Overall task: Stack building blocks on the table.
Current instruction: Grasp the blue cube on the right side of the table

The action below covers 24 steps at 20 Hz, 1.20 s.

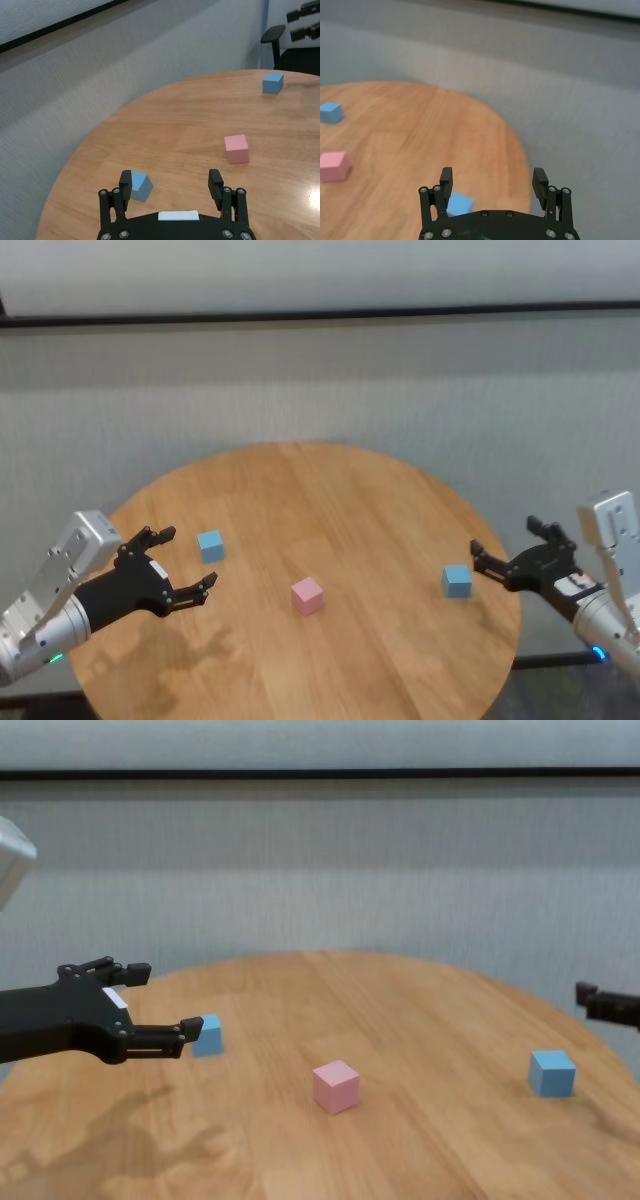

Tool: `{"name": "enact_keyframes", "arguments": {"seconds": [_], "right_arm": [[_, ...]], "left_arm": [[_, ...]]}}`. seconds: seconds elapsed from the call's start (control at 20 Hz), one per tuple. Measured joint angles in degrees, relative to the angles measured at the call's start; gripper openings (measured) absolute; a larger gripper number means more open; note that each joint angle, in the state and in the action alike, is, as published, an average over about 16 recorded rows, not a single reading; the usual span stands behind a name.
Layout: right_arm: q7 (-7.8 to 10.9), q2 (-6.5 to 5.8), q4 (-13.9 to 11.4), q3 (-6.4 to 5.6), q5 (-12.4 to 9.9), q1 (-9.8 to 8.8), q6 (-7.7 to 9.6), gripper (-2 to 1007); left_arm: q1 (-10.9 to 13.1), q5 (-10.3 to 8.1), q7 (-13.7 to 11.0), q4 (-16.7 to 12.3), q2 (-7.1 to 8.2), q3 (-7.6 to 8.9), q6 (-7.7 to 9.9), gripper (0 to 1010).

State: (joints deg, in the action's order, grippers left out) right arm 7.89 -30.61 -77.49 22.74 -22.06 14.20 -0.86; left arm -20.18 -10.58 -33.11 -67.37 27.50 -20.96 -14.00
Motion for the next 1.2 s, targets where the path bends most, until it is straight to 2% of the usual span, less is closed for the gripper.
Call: {"name": "enact_keyframes", "arguments": {"seconds": [0.3, 0.65, 1.2], "right_arm": [[1.4, 2.03, 1.55, 0.23, -0.64, 0.38, 1.53, 1005], [1.23, 4.11, 3.74, 0.41, 0.38, 1.2, 3.03, 1005], [1.75, 6.18, 5.85, -0.2, 1.69, 2.27, 6.15, 1005]], "left_arm": [[-0.04, 0.02, 0.04, 0.03, -0.04, 0.0, 0.0, 1002], [-0.07, 0.03, 0.08, 0.06, -0.07, 0.0, 0.0, 1002], [-0.11, 0.04, 0.11, 0.08, -0.11, 0.0, 0.0, 1002]]}}
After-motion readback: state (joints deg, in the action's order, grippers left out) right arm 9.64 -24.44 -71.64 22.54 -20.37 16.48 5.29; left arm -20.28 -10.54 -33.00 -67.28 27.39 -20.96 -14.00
